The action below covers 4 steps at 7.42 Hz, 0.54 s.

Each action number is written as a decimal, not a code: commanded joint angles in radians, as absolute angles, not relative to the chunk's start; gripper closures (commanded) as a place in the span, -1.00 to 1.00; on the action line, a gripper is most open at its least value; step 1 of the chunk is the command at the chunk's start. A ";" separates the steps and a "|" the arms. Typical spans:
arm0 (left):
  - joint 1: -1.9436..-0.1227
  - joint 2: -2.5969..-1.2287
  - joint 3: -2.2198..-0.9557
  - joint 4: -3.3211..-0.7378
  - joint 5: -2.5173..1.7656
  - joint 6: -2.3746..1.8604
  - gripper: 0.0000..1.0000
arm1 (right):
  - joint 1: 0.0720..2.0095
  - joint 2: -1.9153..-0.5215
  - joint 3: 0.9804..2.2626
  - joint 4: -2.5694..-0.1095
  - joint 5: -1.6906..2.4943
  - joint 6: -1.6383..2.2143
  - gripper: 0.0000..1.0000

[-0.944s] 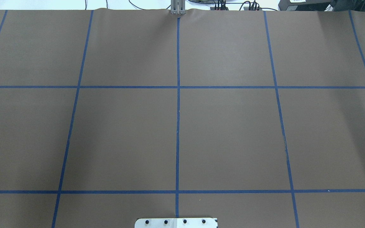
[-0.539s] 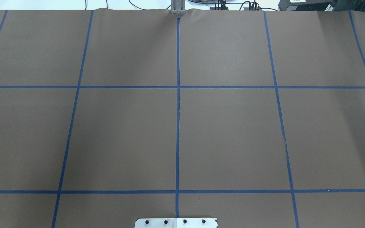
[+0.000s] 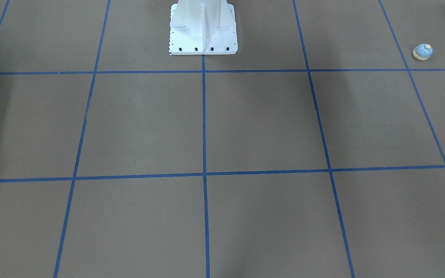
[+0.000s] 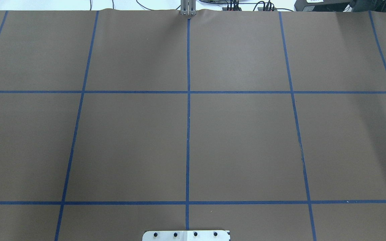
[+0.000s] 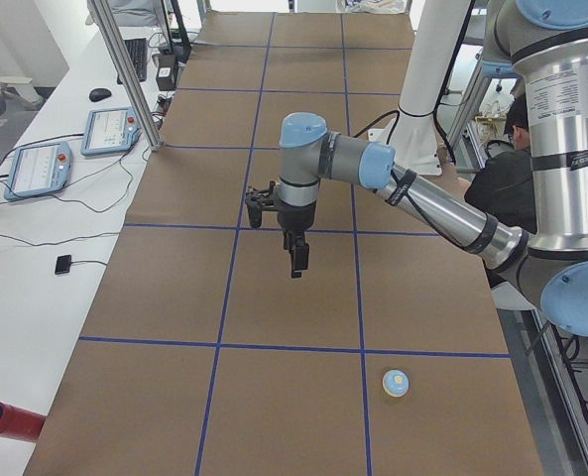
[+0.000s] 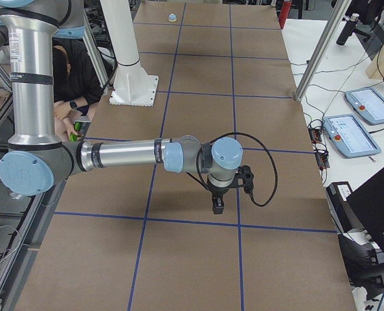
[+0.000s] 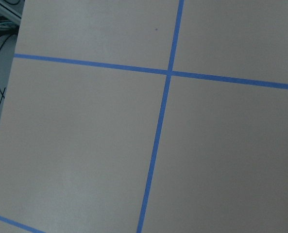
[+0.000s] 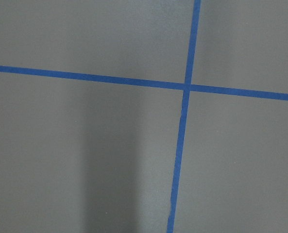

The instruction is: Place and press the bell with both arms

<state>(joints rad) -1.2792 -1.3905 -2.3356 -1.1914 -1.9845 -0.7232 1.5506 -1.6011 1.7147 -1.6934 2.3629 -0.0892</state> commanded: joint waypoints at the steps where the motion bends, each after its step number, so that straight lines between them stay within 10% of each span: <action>1: -1.060 -1.388 -2.384 -1.144 -1.805 -1.205 -1.00 | 1.549 -1.588 1.710 -1.706 2.265 -0.092 -0.99; 4: -0.851 -1.367 -2.363 -1.108 -1.686 -1.682 -1.00 | 1.549 -1.601 1.718 -1.697 2.286 -0.086 -0.99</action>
<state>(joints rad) -0.9494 -1.3805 -2.3770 -1.1172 -1.7435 -1.4548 1.5494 -1.5959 1.7170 -1.7004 2.2785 -0.0880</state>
